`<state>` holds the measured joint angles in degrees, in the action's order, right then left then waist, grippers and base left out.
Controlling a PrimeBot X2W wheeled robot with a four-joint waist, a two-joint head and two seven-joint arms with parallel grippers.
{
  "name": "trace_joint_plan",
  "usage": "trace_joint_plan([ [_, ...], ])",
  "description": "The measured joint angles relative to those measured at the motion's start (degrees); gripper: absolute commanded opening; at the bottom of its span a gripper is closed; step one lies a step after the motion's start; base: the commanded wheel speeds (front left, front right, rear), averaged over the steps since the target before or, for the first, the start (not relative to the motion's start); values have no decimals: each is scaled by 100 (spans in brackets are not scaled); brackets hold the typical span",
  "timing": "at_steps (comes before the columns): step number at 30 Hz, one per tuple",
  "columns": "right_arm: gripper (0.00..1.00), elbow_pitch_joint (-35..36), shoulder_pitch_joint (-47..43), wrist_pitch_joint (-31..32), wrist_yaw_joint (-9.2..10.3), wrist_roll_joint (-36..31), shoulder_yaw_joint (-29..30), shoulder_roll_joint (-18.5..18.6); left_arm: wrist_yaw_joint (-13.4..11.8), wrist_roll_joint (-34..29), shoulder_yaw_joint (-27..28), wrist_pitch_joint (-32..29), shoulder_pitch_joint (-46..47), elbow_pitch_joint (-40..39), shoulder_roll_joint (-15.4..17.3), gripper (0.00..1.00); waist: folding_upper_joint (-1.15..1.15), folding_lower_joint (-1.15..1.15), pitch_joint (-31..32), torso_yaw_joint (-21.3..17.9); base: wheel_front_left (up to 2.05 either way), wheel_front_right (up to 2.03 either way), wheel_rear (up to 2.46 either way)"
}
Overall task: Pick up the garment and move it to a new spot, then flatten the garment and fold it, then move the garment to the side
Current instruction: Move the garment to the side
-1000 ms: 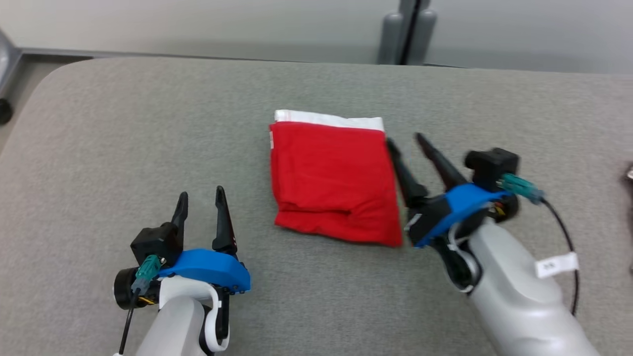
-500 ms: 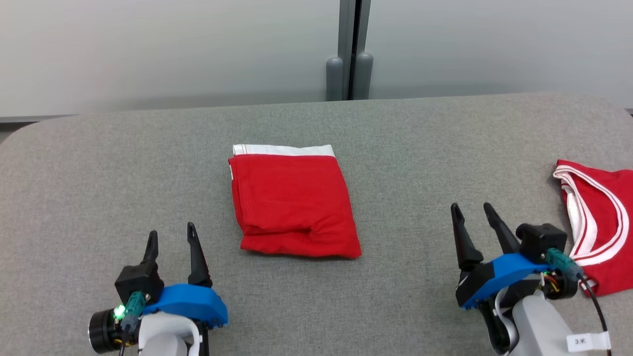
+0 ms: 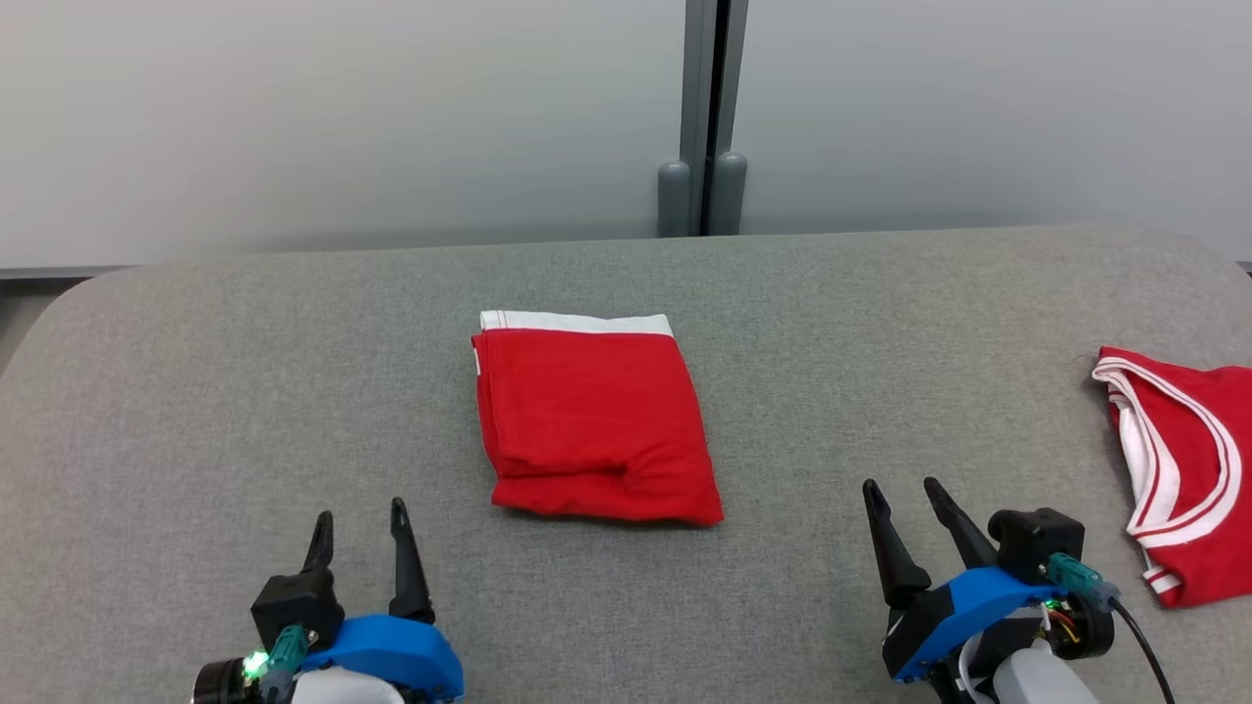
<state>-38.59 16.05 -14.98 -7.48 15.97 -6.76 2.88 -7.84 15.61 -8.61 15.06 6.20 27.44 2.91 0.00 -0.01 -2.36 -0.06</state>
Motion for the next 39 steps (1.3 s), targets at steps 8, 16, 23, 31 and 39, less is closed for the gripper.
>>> trace_joint_plan([
  [8,100,-364,789,-1,-1,77,-233,0,82,36,-464,0,385,-108,-1,100,1,1,-452,389,0,0,0],
  [16,100,-1529,1887,-1,0,289,-191,-8,121,180,-993,0,643,-105,2,100,1,2,-882,1158,0,0,0],
  [23,100,-2651,2491,-8,1,417,-96,27,77,283,-1111,0,688,-177,2,100,1,1,-1274,1630,0,0,0],
  [31,0,-2698,2698,-21,7,845,-746,34,31,300,-1107,0,732,-249,0,100,1,1,-1428,1602,0,0,0],
  [39,0,-1871,2438,-4,-1,921,-645,-4,134,145,-1099,0,836,-246,3,100,2,2,-1384,878,0,0,0],
])
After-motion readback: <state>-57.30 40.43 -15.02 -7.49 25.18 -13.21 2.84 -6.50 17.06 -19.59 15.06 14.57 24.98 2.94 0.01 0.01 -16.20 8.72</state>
